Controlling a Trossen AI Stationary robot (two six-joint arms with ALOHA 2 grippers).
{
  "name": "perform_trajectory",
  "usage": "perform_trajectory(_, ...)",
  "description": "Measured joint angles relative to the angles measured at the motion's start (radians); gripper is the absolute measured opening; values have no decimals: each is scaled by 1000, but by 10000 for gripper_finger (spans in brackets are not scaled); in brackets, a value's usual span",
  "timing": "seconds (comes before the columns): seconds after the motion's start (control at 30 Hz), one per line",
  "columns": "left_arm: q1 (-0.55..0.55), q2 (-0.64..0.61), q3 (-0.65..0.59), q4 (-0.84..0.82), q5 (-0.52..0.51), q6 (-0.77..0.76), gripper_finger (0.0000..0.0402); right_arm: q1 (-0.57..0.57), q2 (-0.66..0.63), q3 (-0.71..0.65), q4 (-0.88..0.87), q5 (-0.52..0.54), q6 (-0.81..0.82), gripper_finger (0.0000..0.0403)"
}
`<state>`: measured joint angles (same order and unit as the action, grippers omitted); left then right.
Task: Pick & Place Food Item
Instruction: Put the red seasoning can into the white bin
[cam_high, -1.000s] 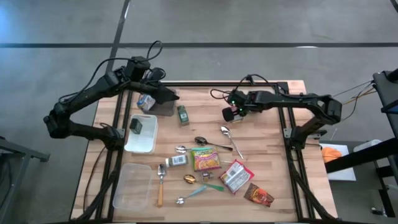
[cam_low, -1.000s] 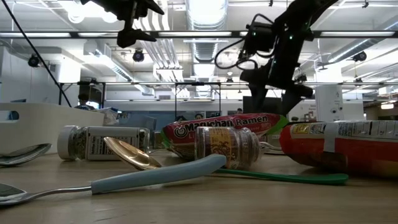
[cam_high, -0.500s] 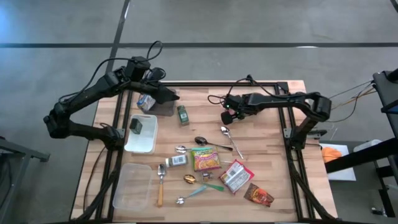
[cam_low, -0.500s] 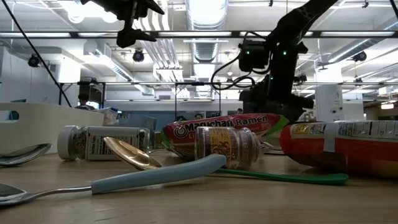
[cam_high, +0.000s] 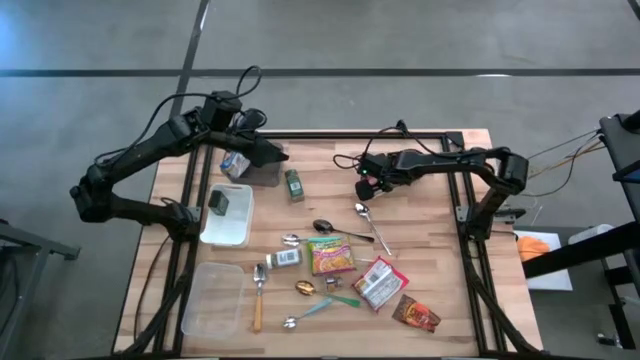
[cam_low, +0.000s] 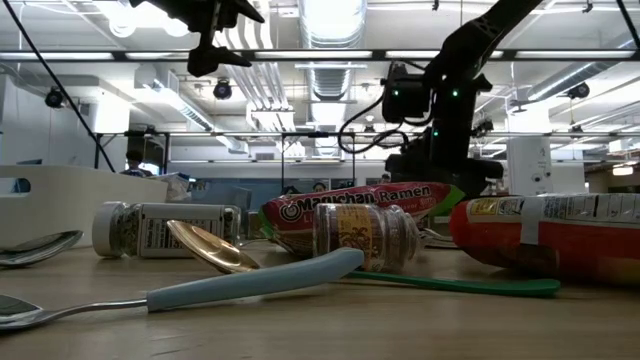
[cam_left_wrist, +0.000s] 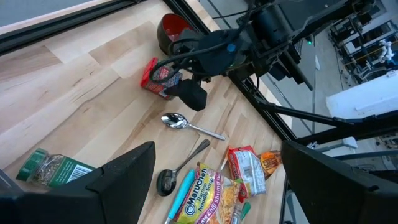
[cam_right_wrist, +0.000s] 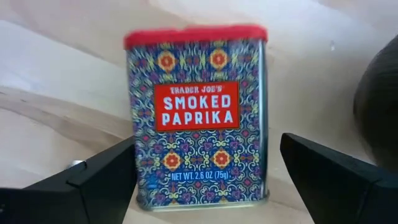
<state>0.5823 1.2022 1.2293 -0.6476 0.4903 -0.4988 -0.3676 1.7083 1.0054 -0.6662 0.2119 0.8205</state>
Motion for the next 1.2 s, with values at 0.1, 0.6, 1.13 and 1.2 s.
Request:
perform_trajectory(0.1, -1, 0, 0, 0, 0, 0, 351, 1, 32, 0, 5, -6, -10, 371)
perform_trajectory(0.6, -1, 0, -105, -6, -3, -238, 351, 24, 41, 2, 31, -5, -64, 296)
perform_trajectory(1.13, -1, 7, -205, 153, 8, -531, 351, 207, -77, 121, 68, -53, -388, 296)
perform_trajectory(1.2, -1, 13, -205, 172, 8, -547, 351, 238, -80, 177, 71, -55, -414, 296)
